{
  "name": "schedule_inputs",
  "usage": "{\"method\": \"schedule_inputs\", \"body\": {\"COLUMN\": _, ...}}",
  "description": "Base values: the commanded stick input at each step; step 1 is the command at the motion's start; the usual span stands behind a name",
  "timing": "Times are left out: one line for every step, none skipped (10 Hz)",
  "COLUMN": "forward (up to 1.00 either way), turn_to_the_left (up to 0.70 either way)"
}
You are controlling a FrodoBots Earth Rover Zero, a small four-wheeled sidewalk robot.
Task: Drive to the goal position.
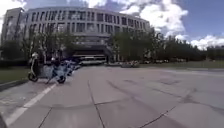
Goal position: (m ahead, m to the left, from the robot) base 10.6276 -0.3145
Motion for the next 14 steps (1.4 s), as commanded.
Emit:
{"method": "schedule_inputs", "body": {"forward": 0.7, "turn_to_the_left": 0.0}}
{"method": "schedule_inputs", "body": {"forward": 0.7, "turn_to_the_left": 0.0}}
{"method": "schedule_inputs", "body": {"forward": 0.7, "turn_to_the_left": 0.0}}
{"method": "schedule_inputs", "body": {"forward": 0.7, "turn_to_the_left": 0.0}}
{"method": "schedule_inputs", "body": {"forward": 0.7, "turn_to_the_left": 0.0}}
{"method": "schedule_inputs", "body": {"forward": 0.7, "turn_to_the_left": 0.0}}
{"method": "schedule_inputs", "body": {"forward": 0.7, "turn_to_the_left": 0.0}}
{"method": "schedule_inputs", "body": {"forward": 0.7, "turn_to_the_left": 0.0}}
{"method": "schedule_inputs", "body": {"forward": 0.7, "turn_to_the_left": 0.0}}
{"method": "schedule_inputs", "body": {"forward": 0.7, "turn_to_the_left": 0.0}}
{"method": "schedule_inputs", "body": {"forward": 0.7, "turn_to_the_left": 0.0}}
{"method": "schedule_inputs", "body": {"forward": 0.7, "turn_to_the_left": 0.0}}
{"method": "schedule_inputs", "body": {"forward": 0.7, "turn_to_the_left": 0.0}}
{"method": "schedule_inputs", "body": {"forward": 0.7, "turn_to_the_left": 0.0}}
